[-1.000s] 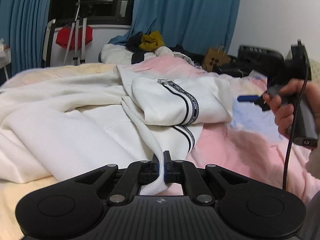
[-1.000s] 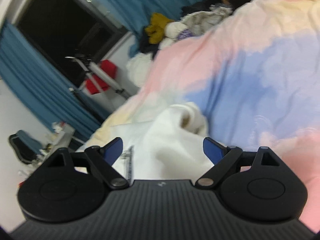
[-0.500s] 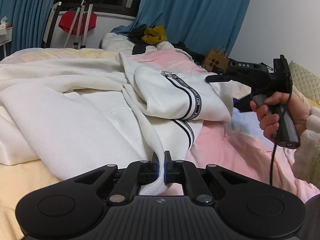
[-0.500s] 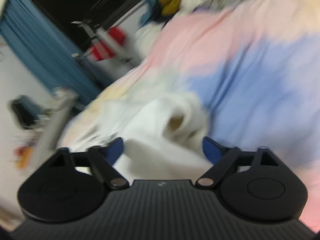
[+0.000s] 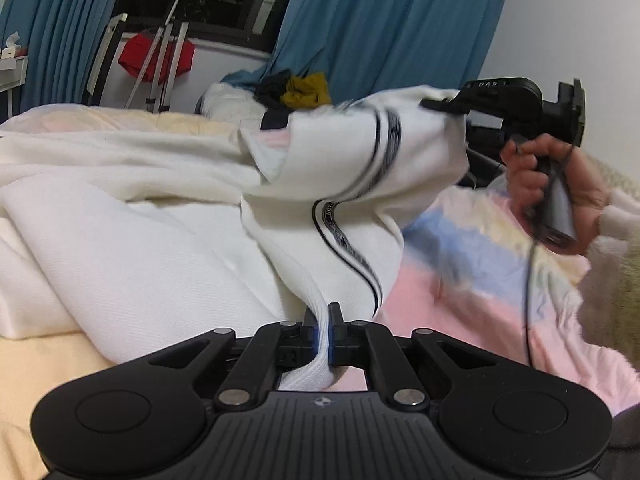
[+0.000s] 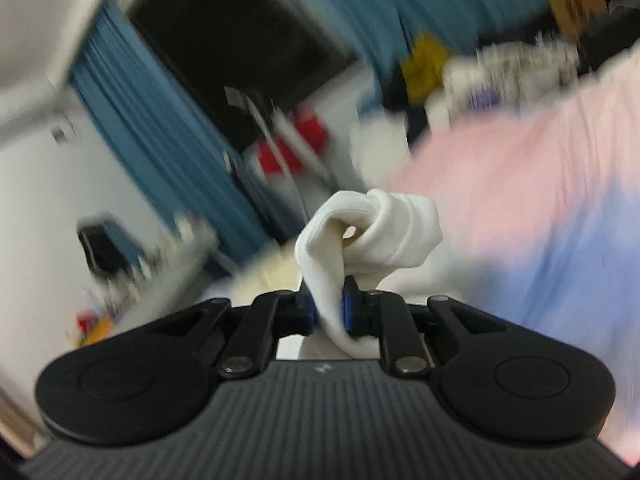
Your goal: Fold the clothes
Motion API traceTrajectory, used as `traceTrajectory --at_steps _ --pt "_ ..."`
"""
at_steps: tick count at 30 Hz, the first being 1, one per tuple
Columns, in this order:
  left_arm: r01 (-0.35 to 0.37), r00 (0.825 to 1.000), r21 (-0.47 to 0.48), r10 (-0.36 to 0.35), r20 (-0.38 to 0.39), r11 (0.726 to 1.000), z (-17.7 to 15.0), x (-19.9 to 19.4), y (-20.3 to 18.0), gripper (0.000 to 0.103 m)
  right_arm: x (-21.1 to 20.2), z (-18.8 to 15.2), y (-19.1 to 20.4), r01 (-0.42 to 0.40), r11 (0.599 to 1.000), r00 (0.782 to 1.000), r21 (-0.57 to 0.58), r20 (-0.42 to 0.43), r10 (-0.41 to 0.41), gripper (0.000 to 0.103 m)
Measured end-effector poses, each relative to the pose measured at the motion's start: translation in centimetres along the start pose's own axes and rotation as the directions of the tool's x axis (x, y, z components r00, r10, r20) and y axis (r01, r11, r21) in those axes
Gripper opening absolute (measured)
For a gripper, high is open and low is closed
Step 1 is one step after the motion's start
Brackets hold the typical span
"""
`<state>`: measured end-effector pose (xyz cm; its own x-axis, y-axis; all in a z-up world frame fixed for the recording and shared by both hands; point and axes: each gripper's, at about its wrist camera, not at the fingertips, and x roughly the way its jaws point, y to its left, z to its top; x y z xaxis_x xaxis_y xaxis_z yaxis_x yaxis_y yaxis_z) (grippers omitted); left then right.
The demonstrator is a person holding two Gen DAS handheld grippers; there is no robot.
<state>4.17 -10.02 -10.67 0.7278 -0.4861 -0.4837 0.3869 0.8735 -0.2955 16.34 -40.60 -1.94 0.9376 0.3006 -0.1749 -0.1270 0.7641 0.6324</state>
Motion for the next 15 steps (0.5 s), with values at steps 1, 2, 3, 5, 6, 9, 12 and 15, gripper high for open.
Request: traceTrajectory --at_steps 1,2,3,5,6,9,12,15 --pt "0.007 1.000 -0.005 -0.007 0.010 1.000 0.2 0.0 0.0 0.004 -0.1 0.9 -0.6 -0.006 1.000 0.998 0.009 0.067 0.005 0.016" --pt "0.015 1.000 -0.007 -0.015 0.022 1.000 0.3 0.0 0.0 0.004 0.1 1.7 -1.3 -0.012 1.000 0.993 0.026 0.114 0.009 0.016" --pt "0.023 0.999 -0.009 -0.023 0.033 1.000 0.5 0.0 0.0 0.004 0.3 2.4 -2.1 -0.018 0.999 0.988 0.043 0.157 0.011 0.016" --pt "0.039 0.998 -0.016 -0.038 0.041 0.999 0.7 0.3 0.1 0.004 1.4 3.0 -4.2 0.013 0.997 0.979 0.070 0.202 -0.027 0.016" --pt "0.045 0.998 -0.022 -0.044 0.037 0.999 0.7 0.5 0.2 0.004 2.0 3.3 -5.3 0.029 0.996 0.974 0.084 0.222 -0.047 0.016" --pt "0.060 0.998 -0.042 -0.059 0.008 0.997 0.7 1.6 0.6 0.004 3.6 3.3 -9.0 0.099 0.985 0.960 0.142 0.248 -0.133 0.016" --pt "0.063 0.998 -0.050 -0.064 -0.026 0.997 0.4 2.6 1.1 0.004 5.2 1.5 -13.8 0.228 0.946 0.945 0.229 0.183 -0.272 0.017" --pt "0.063 0.997 -0.056 -0.065 -0.048 0.996 0.1 3.1 1.4 0.004 5.4 -0.7 -17.9 0.370 0.874 0.911 0.316 0.062 -0.408 0.022"
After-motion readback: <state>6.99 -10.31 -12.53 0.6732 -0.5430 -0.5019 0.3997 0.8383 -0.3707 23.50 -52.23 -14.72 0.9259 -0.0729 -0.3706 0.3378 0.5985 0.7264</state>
